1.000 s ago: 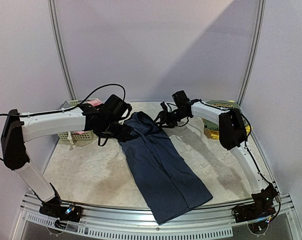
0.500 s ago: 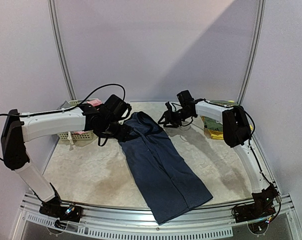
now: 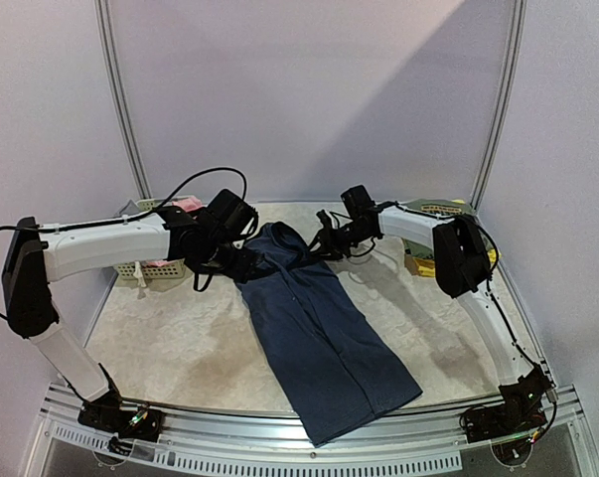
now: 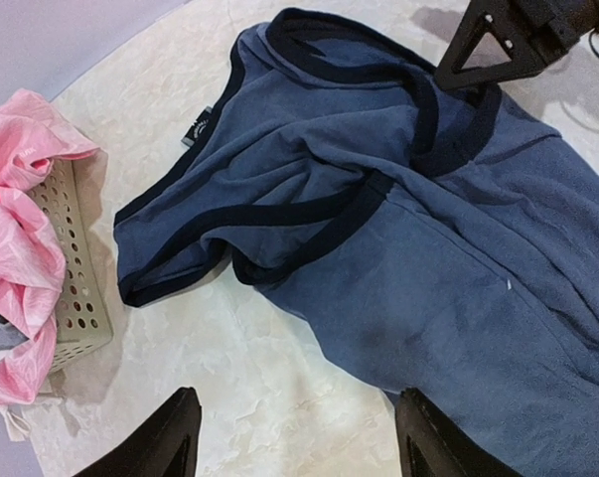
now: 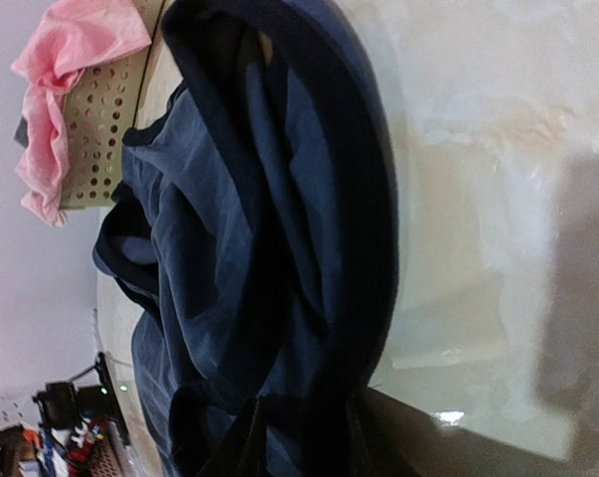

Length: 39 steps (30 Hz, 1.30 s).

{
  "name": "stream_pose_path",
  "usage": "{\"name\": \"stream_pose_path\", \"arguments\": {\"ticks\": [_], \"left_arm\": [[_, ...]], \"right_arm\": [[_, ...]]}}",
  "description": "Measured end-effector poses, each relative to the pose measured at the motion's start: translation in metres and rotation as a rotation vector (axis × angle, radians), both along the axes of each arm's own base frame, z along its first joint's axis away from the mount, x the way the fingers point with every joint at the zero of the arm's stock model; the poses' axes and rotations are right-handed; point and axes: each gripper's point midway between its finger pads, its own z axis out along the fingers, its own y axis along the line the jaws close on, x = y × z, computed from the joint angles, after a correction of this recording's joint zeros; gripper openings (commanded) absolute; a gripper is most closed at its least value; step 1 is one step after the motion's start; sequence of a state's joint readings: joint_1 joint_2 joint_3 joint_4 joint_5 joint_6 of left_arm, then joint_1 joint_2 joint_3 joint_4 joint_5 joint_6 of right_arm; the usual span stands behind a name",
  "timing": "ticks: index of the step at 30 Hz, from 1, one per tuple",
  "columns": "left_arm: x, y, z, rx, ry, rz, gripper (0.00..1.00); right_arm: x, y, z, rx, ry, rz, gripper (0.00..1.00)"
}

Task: Fold and stack the mixed laundry pile
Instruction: Rotate the rectangle-folded tank top at the center of the board.

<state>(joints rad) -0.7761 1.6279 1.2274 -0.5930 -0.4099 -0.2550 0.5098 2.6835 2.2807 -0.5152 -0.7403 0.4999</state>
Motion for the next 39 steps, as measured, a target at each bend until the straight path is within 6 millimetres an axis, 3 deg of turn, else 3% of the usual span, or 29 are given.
{"name": "stream_pose_path", "arguments": {"ticks": [5, 8, 12, 17, 23, 29, 31, 34, 39], "left_arm": [[0.001, 0.010, -0.006, 0.010, 0.011, 0.029, 0.64], [0.004, 0.024, -0.013, 0.022, 0.030, 0.065, 0.64], [0.010, 0.037, -0.015, 0.025, 0.035, 0.101, 0.64], [0.022, 0.053, -0.018, 0.002, 0.052, 0.141, 0.62], [0.063, 0.062, -0.033, -0.027, 0.113, 0.162, 0.60], [0.117, 0.054, -0.050, -0.084, 0.167, 0.130, 0.57], [0.133, 0.050, -0.056, -0.106, 0.188, 0.111, 0.55], [0.154, 0.044, -0.068, -0.143, 0.222, 0.087, 0.53], [0.184, 0.034, -0.088, -0.204, 0.269, 0.058, 0.53]], "right_arm": [[0.003, -0.001, -0.001, 0.000, 0.013, -0.021, 0.00], [0.011, -0.010, -0.002, -0.003, 0.019, -0.051, 0.00], [0.024, -0.037, -0.015, -0.010, 0.040, -0.116, 0.00], [0.031, -0.087, -0.014, -0.031, 0.059, -0.220, 0.00], [0.016, -0.136, -0.014, -0.085, 0.067, -0.325, 0.00], [0.003, -0.148, -0.015, -0.125, 0.049, -0.368, 0.00], [-0.003, -0.153, -0.014, -0.142, 0.047, -0.384, 0.05], [-0.007, -0.157, -0.013, -0.156, 0.048, -0.400, 0.26], [-0.006, -0.155, -0.002, -0.145, 0.024, -0.396, 0.38]]}}
